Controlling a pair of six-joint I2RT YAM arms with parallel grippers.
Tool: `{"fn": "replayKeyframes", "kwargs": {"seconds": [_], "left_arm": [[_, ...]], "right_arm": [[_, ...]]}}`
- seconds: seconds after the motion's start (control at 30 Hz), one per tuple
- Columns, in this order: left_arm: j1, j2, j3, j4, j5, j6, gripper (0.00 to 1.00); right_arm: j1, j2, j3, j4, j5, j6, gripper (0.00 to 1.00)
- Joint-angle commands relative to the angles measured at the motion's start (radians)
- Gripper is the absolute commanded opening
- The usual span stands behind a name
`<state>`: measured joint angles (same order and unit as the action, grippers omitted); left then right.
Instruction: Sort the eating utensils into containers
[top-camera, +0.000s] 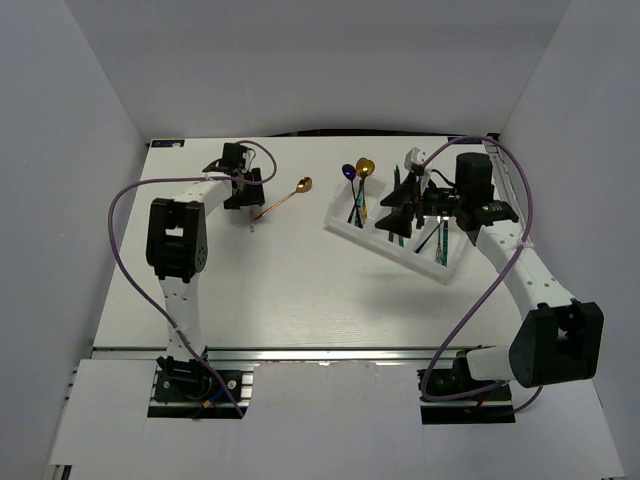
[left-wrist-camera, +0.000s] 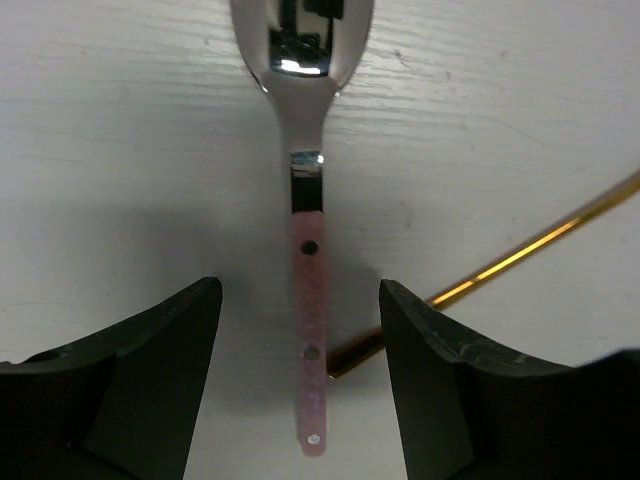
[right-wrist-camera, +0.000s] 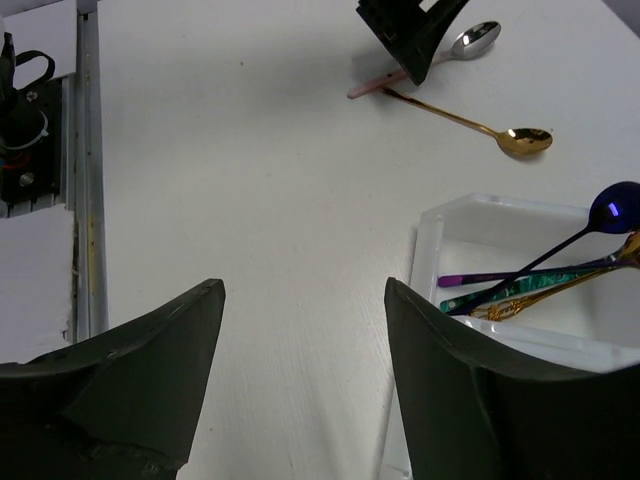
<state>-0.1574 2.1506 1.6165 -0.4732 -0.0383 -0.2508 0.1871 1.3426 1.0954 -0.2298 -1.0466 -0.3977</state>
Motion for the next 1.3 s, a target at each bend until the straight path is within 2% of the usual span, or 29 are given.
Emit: {"fn": "replayKeyframes", "kwargs": {"seconds": [0.0, 0.27, 0.5, 0.53, 0.6, 0.73, 0.77, 0.9, 1.07, 1.2, 1.27], "left_arm": [[-0.005, -0.002, 0.074, -0.051, -0.084, 0.038, 0.75], [-0.022, 0.095, 0.177, -0.076, -0.117, 0.062, 0.66], [-0.037, 0.124, 0.189, -0.082, -0.155, 0.087, 0.49], [-0.037, 0.124, 0.181, -0.084, -0.155, 0.087, 0.42], [-0.037, 0.120, 0.178, -0.082, -0.160, 0.088, 0.37], [-0.037, 0.107, 0.172, -0.082, -0.161, 0.084, 0.22], [-0.037, 0.103, 0.171, -0.082, -0.161, 0.082, 0.15], [-0.037, 0.062, 0.161, -0.077, -0.179, 0.085, 0.01], [-0.037, -0.070, 0.116, -0.045, -0.141, 0.064, 0.00], [-0.051, -0.213, 0.021, 0.030, -0.005, 0.016, 0.00], [-0.071, -0.268, -0.021, 0.099, 0.113, -0.007, 0.00]], "right_arm": [[0.000, -0.034, -0.008, 0.083, -0.026, 0.016, 0.71], [0.000, -0.020, -0.009, 0.083, -0.030, 0.025, 0.70], [-0.002, -0.016, -0.009, 0.083, -0.020, 0.023, 0.70], [0.000, -0.011, -0.009, 0.084, -0.020, 0.023, 0.70], [-0.002, -0.010, -0.011, 0.083, -0.021, 0.023, 0.70], [0.000, -0.005, -0.009, 0.084, -0.016, 0.025, 0.70], [-0.001, -0.003, -0.009, 0.084, -0.013, 0.025, 0.70], [-0.006, -0.008, -0.014, 0.089, -0.006, 0.028, 0.69], [-0.011, -0.016, -0.019, 0.096, 0.005, 0.034, 0.68], [-0.018, -0.019, -0.022, 0.099, 0.014, 0.034, 0.68], [-0.024, -0.019, -0.025, 0.106, 0.017, 0.034, 0.68]]}}
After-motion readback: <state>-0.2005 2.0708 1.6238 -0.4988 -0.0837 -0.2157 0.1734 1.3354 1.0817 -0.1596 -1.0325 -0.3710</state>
